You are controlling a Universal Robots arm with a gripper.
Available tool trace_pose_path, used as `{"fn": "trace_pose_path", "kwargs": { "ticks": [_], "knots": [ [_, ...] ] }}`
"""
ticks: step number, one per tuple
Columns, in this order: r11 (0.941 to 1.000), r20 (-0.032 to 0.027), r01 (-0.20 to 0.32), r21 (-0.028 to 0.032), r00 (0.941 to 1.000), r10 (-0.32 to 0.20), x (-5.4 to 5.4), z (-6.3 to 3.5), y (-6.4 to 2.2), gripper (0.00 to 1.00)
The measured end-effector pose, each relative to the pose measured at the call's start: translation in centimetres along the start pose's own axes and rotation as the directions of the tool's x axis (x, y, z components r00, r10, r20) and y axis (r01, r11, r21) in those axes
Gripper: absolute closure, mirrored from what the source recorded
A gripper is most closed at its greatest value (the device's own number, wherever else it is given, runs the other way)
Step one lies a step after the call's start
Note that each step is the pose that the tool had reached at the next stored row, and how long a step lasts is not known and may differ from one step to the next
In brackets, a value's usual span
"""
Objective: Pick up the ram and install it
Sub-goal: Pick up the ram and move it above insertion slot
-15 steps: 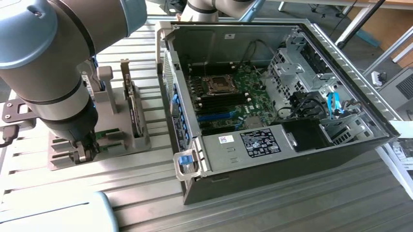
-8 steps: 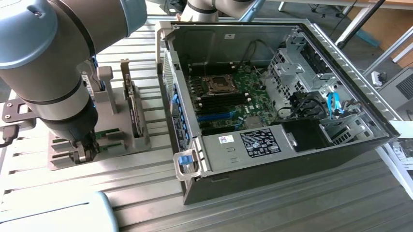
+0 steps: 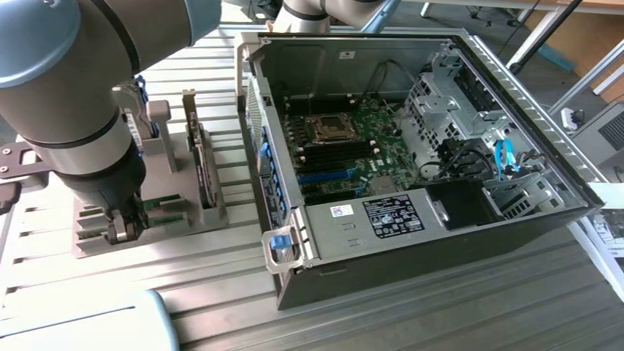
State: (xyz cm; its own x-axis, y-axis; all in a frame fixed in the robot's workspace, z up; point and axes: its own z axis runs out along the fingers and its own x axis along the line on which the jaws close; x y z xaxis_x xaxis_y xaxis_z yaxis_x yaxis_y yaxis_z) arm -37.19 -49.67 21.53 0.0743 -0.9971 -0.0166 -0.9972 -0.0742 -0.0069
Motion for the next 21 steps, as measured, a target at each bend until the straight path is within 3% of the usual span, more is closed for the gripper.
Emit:
{"fn": "trace_pose_path", "kwargs": {
  "ticks": [10,21],
  "knots": [
    [1.0,-0.0053,0.0,-0.0003,1.0,0.0,0.0,-2.59,-0.02,0.86],
    [1.0,-0.0061,0.0,-0.0004,1.0,0.0,-0.1,-6.58,-0.04,0.86]
  ]
}}
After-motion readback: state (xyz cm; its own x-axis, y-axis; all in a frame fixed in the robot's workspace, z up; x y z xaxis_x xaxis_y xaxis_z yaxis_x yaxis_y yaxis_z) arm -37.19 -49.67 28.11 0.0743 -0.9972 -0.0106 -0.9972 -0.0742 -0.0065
